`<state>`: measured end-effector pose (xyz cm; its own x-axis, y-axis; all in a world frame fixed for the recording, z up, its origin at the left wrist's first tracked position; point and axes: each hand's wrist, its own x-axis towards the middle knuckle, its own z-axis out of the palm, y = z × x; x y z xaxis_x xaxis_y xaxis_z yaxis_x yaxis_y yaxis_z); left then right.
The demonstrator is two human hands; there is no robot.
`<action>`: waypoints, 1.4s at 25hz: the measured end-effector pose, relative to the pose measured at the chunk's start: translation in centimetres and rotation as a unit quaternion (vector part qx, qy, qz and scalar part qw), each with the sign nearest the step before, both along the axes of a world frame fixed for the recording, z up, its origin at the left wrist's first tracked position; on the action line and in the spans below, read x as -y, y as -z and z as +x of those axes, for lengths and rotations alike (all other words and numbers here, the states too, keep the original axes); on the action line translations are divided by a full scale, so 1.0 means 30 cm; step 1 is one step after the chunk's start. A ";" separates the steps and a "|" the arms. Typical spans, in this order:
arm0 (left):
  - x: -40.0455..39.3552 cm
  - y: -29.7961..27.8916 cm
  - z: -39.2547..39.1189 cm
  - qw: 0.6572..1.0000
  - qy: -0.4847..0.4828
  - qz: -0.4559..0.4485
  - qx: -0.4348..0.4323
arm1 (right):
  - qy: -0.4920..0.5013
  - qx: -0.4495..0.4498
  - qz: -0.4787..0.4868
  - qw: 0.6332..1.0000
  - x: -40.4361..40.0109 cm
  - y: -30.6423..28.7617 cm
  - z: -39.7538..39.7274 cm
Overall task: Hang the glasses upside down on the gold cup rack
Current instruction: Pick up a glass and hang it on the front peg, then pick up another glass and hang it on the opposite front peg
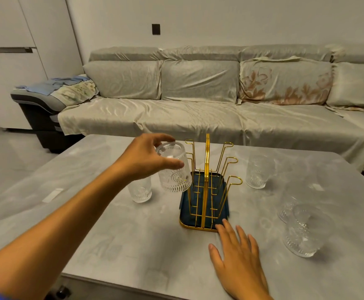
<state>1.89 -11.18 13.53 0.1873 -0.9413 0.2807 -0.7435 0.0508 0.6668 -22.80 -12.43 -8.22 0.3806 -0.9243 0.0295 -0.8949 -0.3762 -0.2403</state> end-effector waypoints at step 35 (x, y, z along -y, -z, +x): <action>-0.102 0.755 -0.281 0.957 -0.081 0.195 0.201 | 0.434 0.496 -0.145 0.738 0.040 -0.052 -0.345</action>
